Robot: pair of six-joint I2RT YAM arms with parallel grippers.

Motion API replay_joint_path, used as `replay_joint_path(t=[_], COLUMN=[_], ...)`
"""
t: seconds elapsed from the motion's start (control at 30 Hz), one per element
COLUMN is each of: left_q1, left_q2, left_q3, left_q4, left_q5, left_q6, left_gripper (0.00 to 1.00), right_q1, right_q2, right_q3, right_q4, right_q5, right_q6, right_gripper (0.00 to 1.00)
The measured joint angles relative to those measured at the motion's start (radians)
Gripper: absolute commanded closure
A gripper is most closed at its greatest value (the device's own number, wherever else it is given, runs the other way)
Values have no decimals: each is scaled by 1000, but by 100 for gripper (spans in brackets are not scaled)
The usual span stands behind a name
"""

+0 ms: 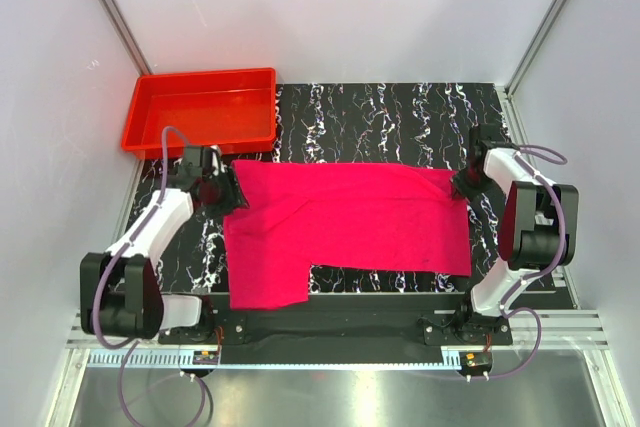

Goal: Fold and stack the t-shirts
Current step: Fold the tshirt

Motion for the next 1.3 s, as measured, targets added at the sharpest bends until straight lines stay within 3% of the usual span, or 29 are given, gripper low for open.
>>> replay_joint_path(t=[0.17, 0.47, 0.53, 0.67, 0.8, 1.03, 1.3], left_q1=[-106, -119, -119, -119, -119, -119, -116], left_q2=[-73, -143, -140, -124, -113, -73, 42], left_q3=[-29, -66, -64, -45, -16, 32, 92], left_q4=[-23, -75, -78, -100, -114, -120, -97], left_q5=[-45, -97, -97, -95, -95, -94, -69], left_q6=[6, -16, -28, -43, -50, -50, -44], left_gripper=[49, 47, 46, 40, 39, 44, 45], right_q1=[0, 0, 0, 0, 0, 0, 0], right_q2=[0, -22, -32, -43, -52, -62, 86], right_q3=[11, -95, -109, -119, -84, 105, 243], right_q4=[-4, 31, 37, 32, -1, -14, -2], right_q5=[37, -13, -30, -69, -79, -40, -4], right_q6=[-56, -66, -69, -90, -154, -285, -355], right_gripper=[96, 90, 85, 57, 49, 52, 60])
